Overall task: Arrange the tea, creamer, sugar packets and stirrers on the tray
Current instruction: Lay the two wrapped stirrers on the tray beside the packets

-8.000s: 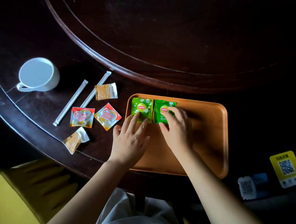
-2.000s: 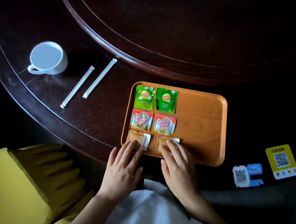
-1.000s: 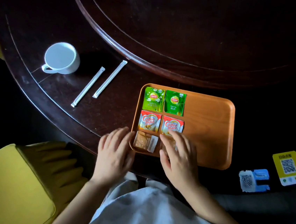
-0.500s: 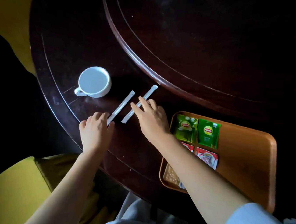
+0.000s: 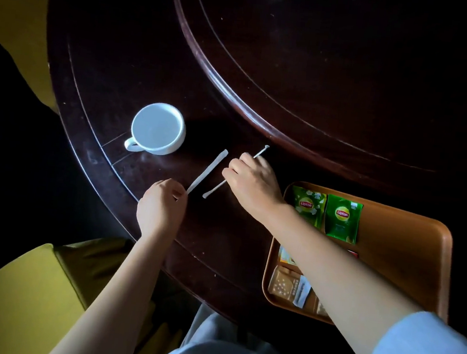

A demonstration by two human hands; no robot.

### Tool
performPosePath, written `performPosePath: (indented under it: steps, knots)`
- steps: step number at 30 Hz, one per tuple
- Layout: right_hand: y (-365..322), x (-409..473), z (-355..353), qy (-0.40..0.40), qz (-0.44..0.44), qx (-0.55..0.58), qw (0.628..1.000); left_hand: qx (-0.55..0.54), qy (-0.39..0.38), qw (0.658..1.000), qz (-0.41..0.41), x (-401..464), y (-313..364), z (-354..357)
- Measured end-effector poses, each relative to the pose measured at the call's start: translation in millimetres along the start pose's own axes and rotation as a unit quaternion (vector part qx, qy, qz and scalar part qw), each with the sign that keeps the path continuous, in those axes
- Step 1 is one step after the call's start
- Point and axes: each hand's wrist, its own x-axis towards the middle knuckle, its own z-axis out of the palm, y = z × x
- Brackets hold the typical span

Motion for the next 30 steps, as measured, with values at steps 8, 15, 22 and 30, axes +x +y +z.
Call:
performPosePath:
  steps: [8,15,22,30]
  knots:
    - [14.8,-30.9,-71.5,0.16,0.236,0.367,0.886,-0.286,-0.085,0.949,-0.101,-38.6,36.5,-21.4]
    - [56.9,-156.4,-107.1,0.13,0.417,0.478,0.762,-0.326,-0.198,0.922,-0.072,-128.3,97.4,17.1]
    - [104.3,-263.7,-103.3,0.048,0.528,0.423,0.735,-0.197,-0.237,0.95,0.044,-201.6,154.2,87.7]
    - [139.3,-295.9,-75.8,0.025,0.543,0.331,0.771,-0.083,-0.188,0.977,0.059,-237.3,186.6,133.6]
